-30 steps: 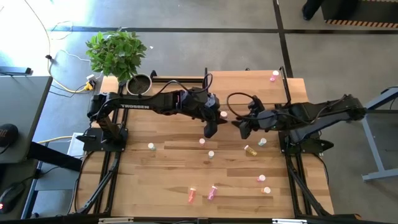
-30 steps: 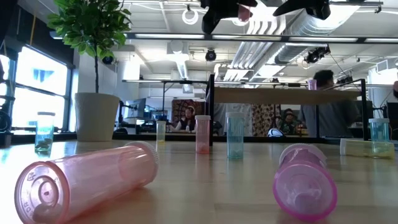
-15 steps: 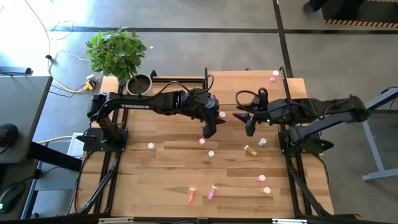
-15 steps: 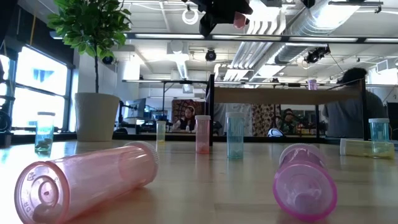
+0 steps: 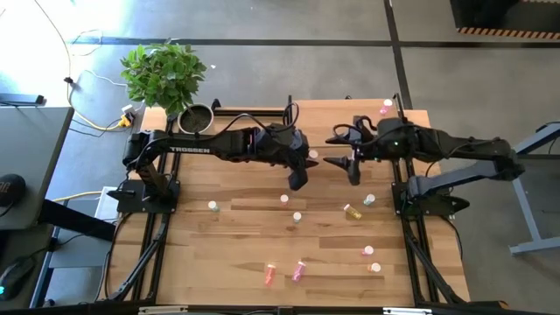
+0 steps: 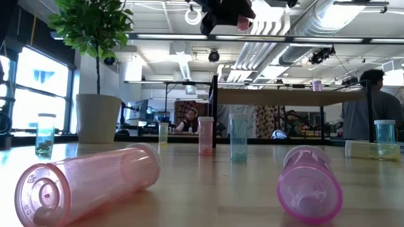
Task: Pick and place medicine bottles onto shelf by color
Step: Put the bottom left pink pill bottle on the shelf
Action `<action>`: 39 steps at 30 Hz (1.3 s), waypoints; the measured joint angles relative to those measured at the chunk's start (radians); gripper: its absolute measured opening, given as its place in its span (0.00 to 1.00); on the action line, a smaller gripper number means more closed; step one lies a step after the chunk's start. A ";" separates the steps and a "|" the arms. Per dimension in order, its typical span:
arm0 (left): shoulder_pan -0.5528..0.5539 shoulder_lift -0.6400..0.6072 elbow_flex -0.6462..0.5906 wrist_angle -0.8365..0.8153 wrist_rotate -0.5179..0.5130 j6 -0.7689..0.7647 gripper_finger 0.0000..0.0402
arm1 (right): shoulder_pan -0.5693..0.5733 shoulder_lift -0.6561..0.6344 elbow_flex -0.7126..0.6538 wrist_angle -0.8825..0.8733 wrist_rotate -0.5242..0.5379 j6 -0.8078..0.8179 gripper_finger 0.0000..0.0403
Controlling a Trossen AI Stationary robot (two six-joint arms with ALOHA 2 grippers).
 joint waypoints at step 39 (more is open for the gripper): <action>-0.001 0.000 -0.002 0.079 -0.067 0.003 0.24 | -0.055 0.114 0.002 0.082 -0.054 0.080 0.33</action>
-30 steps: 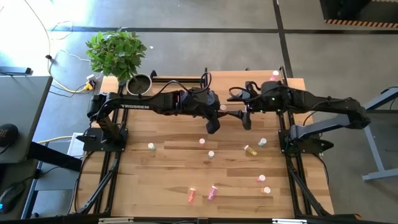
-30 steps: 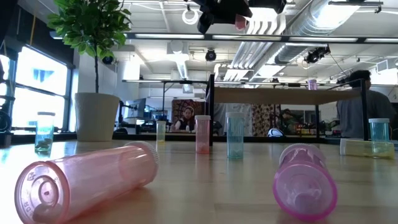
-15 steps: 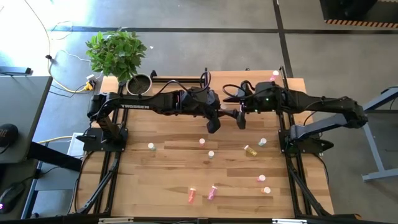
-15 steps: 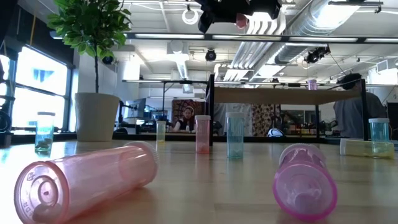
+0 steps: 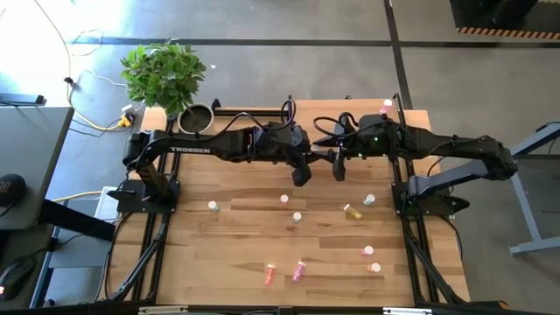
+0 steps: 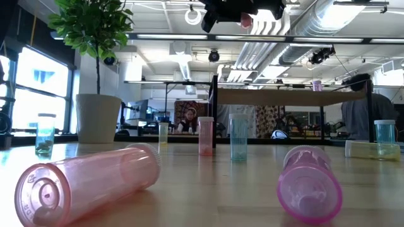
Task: Pick and place medicine bottles onto shelf by color
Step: Put the bottom left pink pill bottle on the shelf
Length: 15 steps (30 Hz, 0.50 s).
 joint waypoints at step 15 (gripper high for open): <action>-0.002 0.000 0.000 0.001 -0.003 0.015 0.24 | 0.000 0.000 0.000 -0.003 0.018 0.000 0.25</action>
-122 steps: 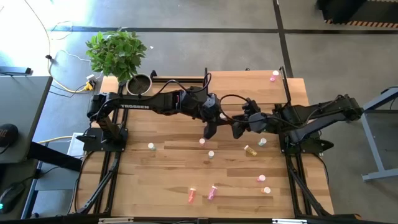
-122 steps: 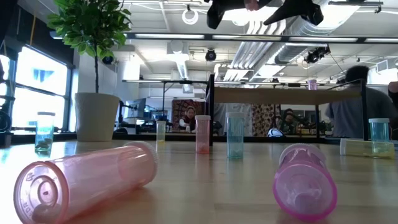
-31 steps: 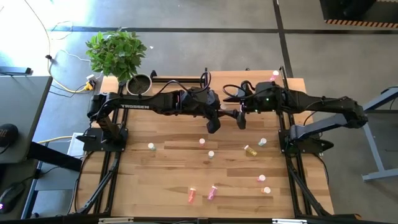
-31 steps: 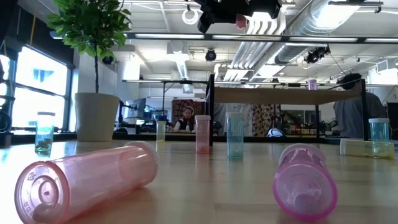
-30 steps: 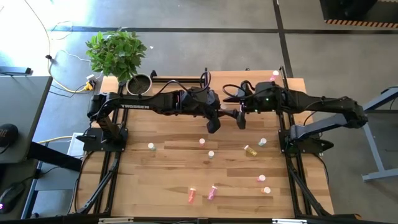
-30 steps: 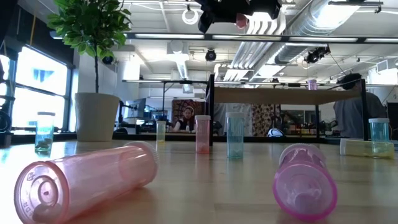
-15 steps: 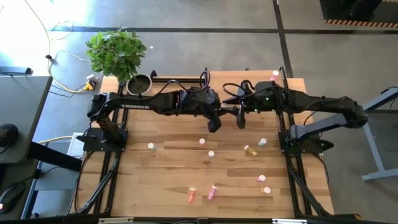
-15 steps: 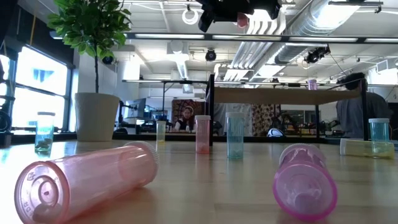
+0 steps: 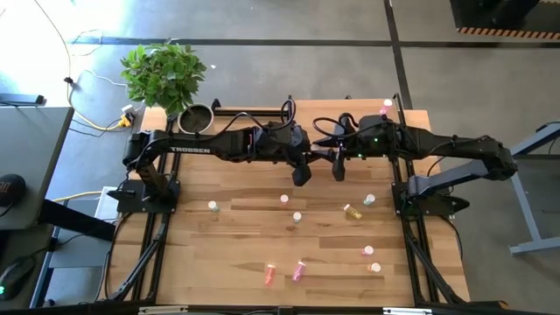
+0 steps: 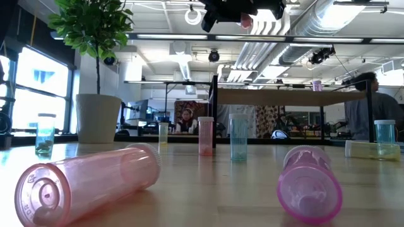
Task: Pick and place medicine bottles onto shelf by color
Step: Put the bottom left pink pill bottle on the shelf
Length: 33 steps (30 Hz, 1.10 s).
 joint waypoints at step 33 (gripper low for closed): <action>0.007 0.000 0.003 -0.044 -0.015 0.001 0.58 | -0.001 -0.018 -0.003 -0.016 0.111 0.006 0.25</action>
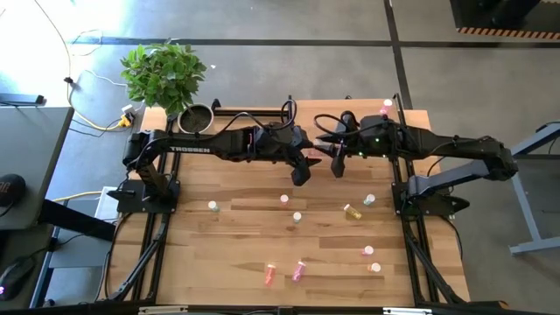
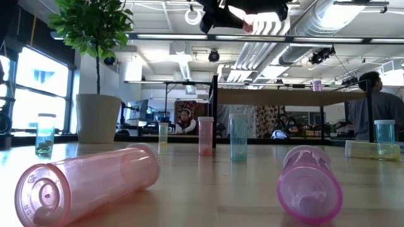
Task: Pick and place medicine bottles onto shelf by color
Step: Put the bottom left pink pill bottle on the shelf
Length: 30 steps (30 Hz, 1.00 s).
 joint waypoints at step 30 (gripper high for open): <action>0.167 -0.171 -0.001 -0.145 0.099 0.051 0.56 | -0.425 -0.018 0.001 0.277 -0.019 -0.076 0.25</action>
